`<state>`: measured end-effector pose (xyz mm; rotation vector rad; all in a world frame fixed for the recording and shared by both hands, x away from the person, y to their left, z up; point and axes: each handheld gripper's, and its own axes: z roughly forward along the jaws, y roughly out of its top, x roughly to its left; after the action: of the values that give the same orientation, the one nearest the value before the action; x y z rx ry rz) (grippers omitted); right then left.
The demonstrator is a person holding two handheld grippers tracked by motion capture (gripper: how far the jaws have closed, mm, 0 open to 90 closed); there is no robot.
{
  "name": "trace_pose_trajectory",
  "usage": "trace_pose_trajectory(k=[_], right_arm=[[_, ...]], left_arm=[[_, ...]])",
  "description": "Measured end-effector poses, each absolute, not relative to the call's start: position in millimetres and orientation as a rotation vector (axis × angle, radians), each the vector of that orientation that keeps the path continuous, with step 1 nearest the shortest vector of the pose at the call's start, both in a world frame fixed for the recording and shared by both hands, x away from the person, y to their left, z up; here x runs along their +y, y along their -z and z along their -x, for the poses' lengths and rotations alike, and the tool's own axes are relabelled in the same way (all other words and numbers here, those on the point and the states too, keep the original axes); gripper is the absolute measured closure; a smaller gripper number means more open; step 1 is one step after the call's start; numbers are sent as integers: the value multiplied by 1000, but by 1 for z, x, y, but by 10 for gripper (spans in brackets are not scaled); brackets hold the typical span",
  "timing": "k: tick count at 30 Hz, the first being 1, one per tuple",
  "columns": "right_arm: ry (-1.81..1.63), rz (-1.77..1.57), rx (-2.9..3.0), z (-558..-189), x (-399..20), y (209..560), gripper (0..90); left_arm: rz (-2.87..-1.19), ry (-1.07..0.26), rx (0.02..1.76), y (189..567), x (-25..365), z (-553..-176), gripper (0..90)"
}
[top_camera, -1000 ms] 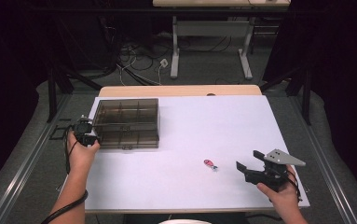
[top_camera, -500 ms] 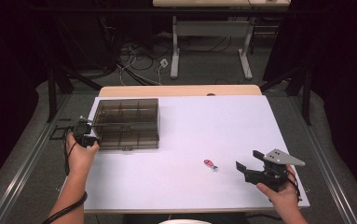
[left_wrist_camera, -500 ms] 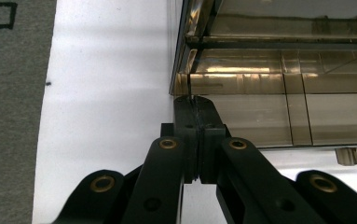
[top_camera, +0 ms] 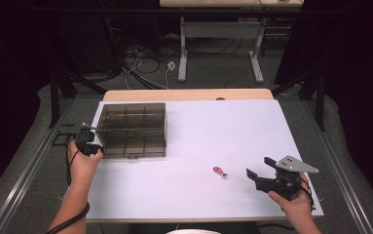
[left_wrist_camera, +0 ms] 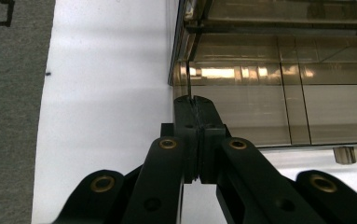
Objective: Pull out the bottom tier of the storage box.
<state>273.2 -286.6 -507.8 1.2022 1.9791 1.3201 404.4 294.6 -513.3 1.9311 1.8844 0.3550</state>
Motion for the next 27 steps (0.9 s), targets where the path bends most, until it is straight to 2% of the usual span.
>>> trace_pose_trajectory(k=[27], right_arm=[[-1315, -1206, 1981, -273, -286, 508, 183]], left_arm=[[-1931, -340, 1885, 514, 296, -391, 900]])
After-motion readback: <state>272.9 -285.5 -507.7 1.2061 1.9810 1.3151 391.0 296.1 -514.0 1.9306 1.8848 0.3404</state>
